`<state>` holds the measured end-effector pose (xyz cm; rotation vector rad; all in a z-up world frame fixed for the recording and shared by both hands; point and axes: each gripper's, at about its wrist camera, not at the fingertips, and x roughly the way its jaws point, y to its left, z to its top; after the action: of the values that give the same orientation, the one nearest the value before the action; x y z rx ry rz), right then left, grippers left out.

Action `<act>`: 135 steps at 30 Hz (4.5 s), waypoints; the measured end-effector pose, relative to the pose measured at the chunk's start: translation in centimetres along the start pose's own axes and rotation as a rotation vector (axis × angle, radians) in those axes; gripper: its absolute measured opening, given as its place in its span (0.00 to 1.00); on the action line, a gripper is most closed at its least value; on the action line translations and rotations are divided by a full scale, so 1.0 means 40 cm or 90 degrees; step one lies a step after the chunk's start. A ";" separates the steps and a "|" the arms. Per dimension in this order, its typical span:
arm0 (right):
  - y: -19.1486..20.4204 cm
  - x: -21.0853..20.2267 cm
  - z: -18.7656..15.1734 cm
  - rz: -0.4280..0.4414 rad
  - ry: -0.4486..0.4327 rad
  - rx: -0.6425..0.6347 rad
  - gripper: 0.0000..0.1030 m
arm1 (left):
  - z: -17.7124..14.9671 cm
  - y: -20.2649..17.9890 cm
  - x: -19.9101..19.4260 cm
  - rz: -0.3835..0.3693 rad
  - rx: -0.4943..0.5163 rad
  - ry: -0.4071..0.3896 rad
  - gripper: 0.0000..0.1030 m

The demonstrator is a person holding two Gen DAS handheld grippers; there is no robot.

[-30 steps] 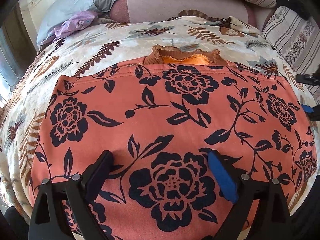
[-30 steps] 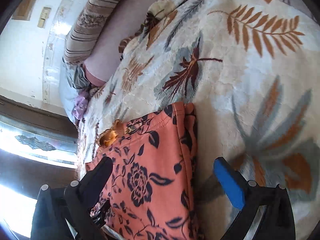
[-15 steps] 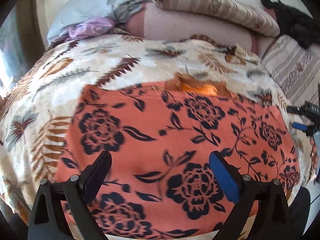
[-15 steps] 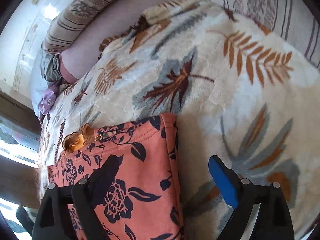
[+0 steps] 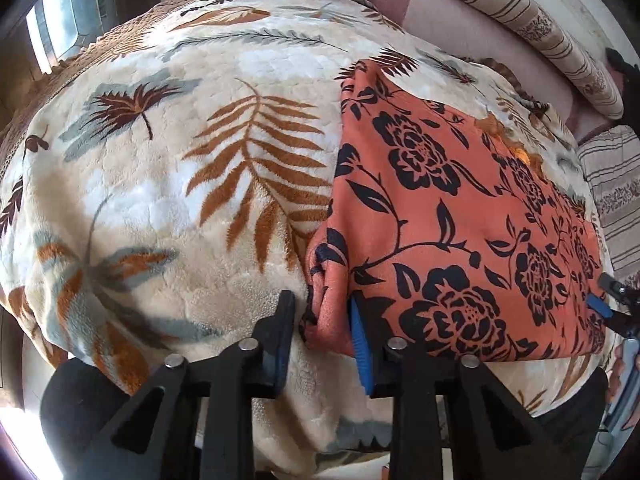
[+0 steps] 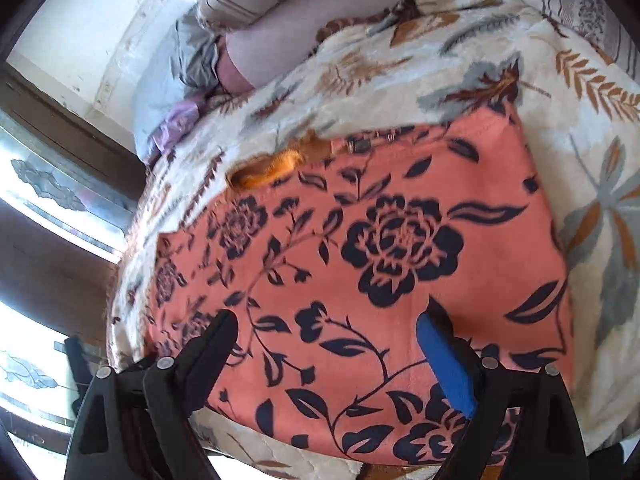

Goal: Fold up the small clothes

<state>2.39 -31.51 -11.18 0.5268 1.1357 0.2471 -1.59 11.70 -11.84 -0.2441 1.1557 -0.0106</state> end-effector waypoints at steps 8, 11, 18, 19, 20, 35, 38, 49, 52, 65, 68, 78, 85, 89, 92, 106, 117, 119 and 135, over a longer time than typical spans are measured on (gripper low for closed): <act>-0.012 0.000 -0.008 0.011 -0.009 0.008 0.90 | 0.142 0.043 -0.093 -0.011 -0.033 -0.121 0.88; -0.008 0.001 -0.010 0.008 -0.011 0.001 0.92 | 0.221 0.012 -0.055 -0.033 -0.011 -0.136 0.88; -0.016 -0.003 -0.017 0.028 -0.023 -0.001 0.93 | 0.348 -0.039 0.182 -0.032 0.011 -0.013 0.16; -0.019 -0.004 -0.017 0.033 -0.023 -0.001 0.93 | 0.354 -0.017 0.210 -0.047 -0.023 0.004 0.17; -0.022 -0.006 -0.018 0.037 -0.024 -0.002 0.93 | 0.363 0.006 0.213 -0.072 -0.063 -0.004 0.17; 0.013 -0.019 -0.014 -0.002 -0.027 0.008 0.98 | 0.261 -0.101 -0.046 0.088 0.070 -0.167 0.70; 0.021 -0.069 0.004 0.021 -0.085 0.014 0.98 | 0.242 -0.120 -0.063 0.099 0.084 -0.177 0.73; -0.039 -0.082 0.032 0.012 -0.116 0.075 0.98 | 0.200 -0.130 -0.109 0.111 0.090 -0.187 0.78; -0.086 -0.026 0.030 -0.014 -0.064 0.107 0.98 | 0.192 -0.139 -0.107 0.109 0.099 -0.179 0.78; -0.090 -0.096 -0.037 0.019 -0.084 0.135 0.98 | 0.171 -0.182 -0.140 0.125 0.137 -0.199 0.78; -0.090 -0.110 -0.074 0.041 -0.077 0.149 0.98 | 0.166 -0.189 -0.136 0.122 0.139 -0.195 0.78; -0.122 -0.099 -0.186 0.113 -0.048 0.260 0.98 | 0.138 -0.239 -0.088 0.087 0.131 -0.164 0.79; -0.179 -0.090 -0.220 0.144 -0.078 0.359 0.98 | 0.054 -0.328 0.012 0.052 0.152 -0.094 0.79; -0.224 -0.119 -0.213 0.159 -0.127 0.416 0.98 | 0.024 -0.366 0.041 0.040 0.161 -0.071 0.79; -0.248 -0.126 -0.179 0.161 -0.151 0.429 0.98 | 0.021 -0.388 0.046 0.040 0.166 -0.071 0.79; -0.210 -0.104 -0.110 0.083 -0.123 0.304 0.58 | 0.005 -0.447 0.056 0.059 0.230 -0.101 0.88; 0.210 -0.204 0.005 -0.078 -0.217 -0.075 0.17 | 0.063 -0.390 0.084 -0.104 0.169 -0.042 0.95; 0.290 -0.174 0.004 -0.081 -0.212 -0.137 0.17 | 0.119 -0.317 0.051 -0.217 0.040 -0.032 0.95; 0.102 -0.147 -0.150 -0.020 -0.170 0.016 0.81 | 0.286 -0.519 0.127 -0.445 0.049 0.130 0.95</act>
<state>-5.19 -29.01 -6.29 0.5460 0.8879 0.1313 13.29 -7.07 -8.01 -0.5779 1.2189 -0.7067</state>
